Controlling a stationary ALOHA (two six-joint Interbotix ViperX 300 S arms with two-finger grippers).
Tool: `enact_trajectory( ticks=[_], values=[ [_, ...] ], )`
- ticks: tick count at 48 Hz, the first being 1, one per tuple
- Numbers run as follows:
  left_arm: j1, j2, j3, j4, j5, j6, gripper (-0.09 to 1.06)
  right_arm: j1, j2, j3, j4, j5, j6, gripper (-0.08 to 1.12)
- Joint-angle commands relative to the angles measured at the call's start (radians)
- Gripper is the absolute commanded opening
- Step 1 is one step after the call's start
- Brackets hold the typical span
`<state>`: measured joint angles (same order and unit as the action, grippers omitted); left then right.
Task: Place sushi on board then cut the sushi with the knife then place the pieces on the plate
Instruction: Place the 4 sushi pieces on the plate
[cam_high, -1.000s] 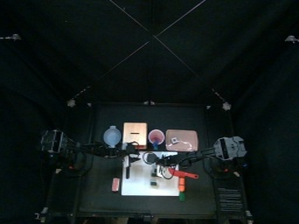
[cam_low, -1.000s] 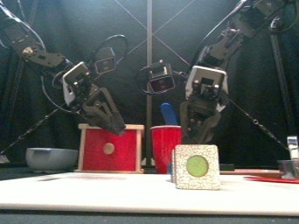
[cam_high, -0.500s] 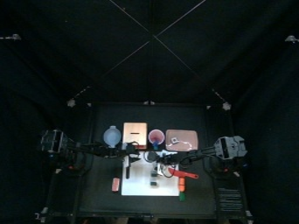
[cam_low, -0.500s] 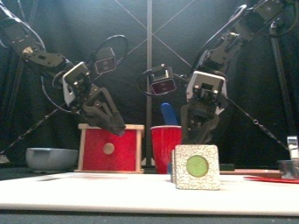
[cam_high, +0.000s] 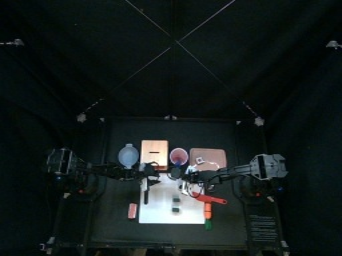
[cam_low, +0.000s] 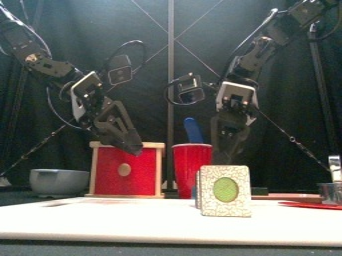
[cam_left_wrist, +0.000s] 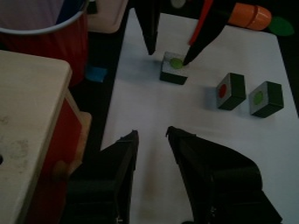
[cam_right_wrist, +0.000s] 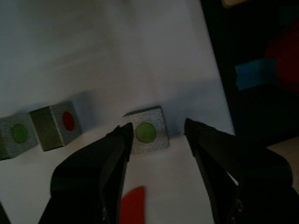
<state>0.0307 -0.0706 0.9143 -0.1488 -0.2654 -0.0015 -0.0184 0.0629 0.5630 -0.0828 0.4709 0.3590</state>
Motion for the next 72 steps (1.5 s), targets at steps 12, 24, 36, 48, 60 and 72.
enact_trajectory(
  ticks=[12, 24, 36, 48, 60, 72],
  values=[
    [0.003, -0.008, -0.011, -0.002, -0.005, 0.000, 0.74, 0.003, -0.040, -0.005, 0.038, -0.009, -0.008, 0.86],
    [0.003, -0.008, -0.011, 0.000, -0.005, 0.000, 0.74, 0.005, -0.003, -0.005, 0.041, -0.028, -0.005, 0.86],
    [0.003, -0.008, -0.011, 0.000, -0.005, 0.000, 0.74, 0.005, 0.020, -0.003, 0.038, -0.032, -0.006, 0.86],
    [0.003, -0.008, -0.011, 0.000, -0.005, 0.000, 0.74, 0.021, 0.048, -0.006, 0.043, -0.034, -0.008, 0.86],
    [0.005, -0.008, -0.011, -0.002, -0.005, 0.000, 0.74, 0.023, 0.035, -0.015, 0.043, -0.044, -0.002, 0.86],
    [0.003, -0.008, -0.011, 0.000, -0.005, 0.000, 0.74, 0.023, 0.017, -0.015, 0.049, -0.035, -0.002, 0.98]
  ],
)
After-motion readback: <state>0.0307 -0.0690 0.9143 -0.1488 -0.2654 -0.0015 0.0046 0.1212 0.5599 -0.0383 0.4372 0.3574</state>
